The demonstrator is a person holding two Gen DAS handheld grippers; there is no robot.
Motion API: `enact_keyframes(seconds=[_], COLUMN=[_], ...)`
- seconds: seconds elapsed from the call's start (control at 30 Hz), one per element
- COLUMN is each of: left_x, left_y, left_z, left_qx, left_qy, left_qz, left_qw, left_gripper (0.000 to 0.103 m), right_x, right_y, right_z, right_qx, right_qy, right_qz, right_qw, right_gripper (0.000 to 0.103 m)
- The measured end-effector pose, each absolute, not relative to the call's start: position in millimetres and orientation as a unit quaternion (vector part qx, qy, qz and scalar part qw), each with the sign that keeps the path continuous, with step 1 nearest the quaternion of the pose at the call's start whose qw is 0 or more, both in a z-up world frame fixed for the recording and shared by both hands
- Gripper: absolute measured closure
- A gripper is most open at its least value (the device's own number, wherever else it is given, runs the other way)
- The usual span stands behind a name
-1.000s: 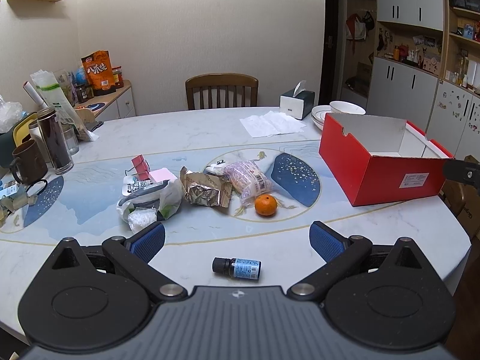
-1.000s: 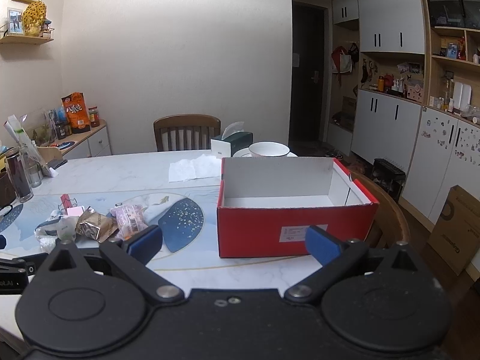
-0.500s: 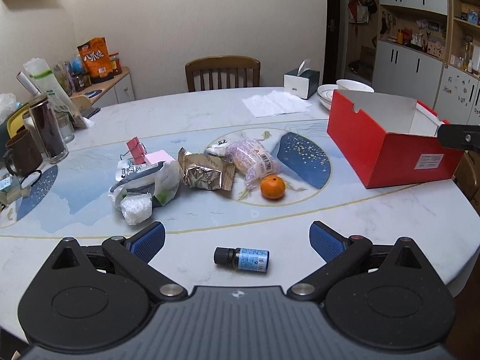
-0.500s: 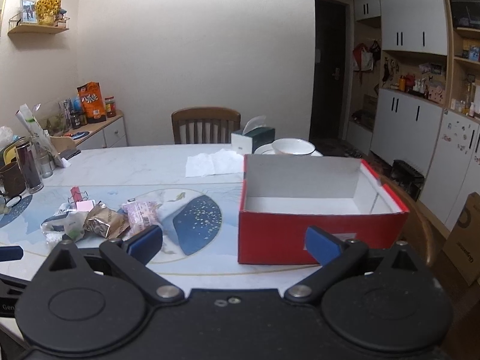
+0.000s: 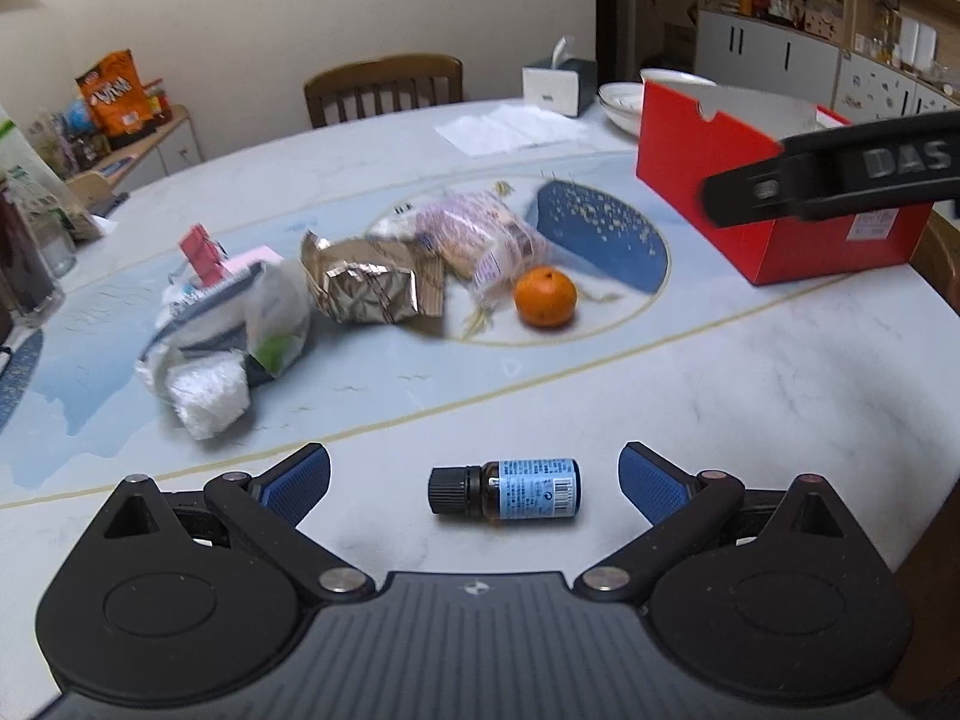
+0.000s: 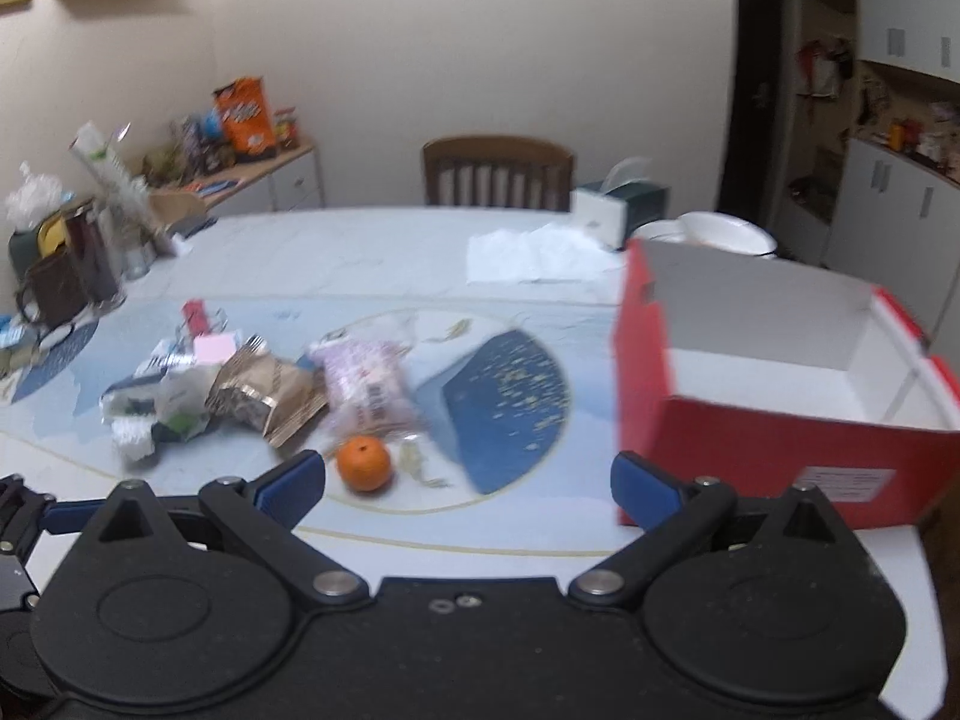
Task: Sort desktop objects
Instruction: 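Close the left gripper on the blue-labelled bottle while the right gripper grasps the orange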
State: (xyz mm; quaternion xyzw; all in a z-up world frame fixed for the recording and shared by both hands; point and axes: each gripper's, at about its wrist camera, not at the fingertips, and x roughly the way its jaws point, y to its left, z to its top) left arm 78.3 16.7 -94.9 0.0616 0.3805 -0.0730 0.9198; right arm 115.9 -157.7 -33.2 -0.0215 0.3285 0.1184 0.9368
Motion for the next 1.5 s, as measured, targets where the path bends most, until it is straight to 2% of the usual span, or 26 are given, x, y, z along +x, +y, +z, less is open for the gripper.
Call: enact_keyframes(seconds=[0.43, 0.67, 0.83, 1.0, 1.2, 1.4, 1.5], left_x=[94, 95, 94, 94, 95, 99, 103], left_y=[26, 29, 30, 32, 34, 39, 42], left_z=[-115, -117, -118, -120, -118, -118, -118], left_qx=[0.059, 0.058, 0.062, 0.061, 0.063, 0.061, 0.056], left_qy=[0.395, 0.398, 0.401, 0.409, 0.405, 0.407, 0.408], left_qz=[-0.097, -0.115, -0.120, -0.131, -0.141, -0.148, -0.149], left_qw=[0.912, 0.908, 0.906, 0.901, 0.901, 0.899, 0.899], left_gripper=[0.001, 0.008, 0.012, 0.029, 0.041, 0.042, 0.042], right_x=[167, 182, 190, 196, 203, 206, 206], right_y=[-118, -103, -92, -86, -82, -77, -76], right_z=[-76, -89, -95, -99, -102, -101, -99], right_qx=[-0.040, -0.051, -0.063, -0.071, -0.072, -0.075, -0.076], right_qy=[0.393, 0.408, 0.415, 0.419, 0.431, 0.434, 0.434], right_qz=[0.143, 0.151, 0.159, 0.161, 0.166, 0.172, 0.169], right_qw=[0.908, 0.899, 0.894, 0.891, 0.884, 0.882, 0.882], right_gripper=[0.007, 0.012, 0.022, 0.031, 0.045, 0.061, 0.066])
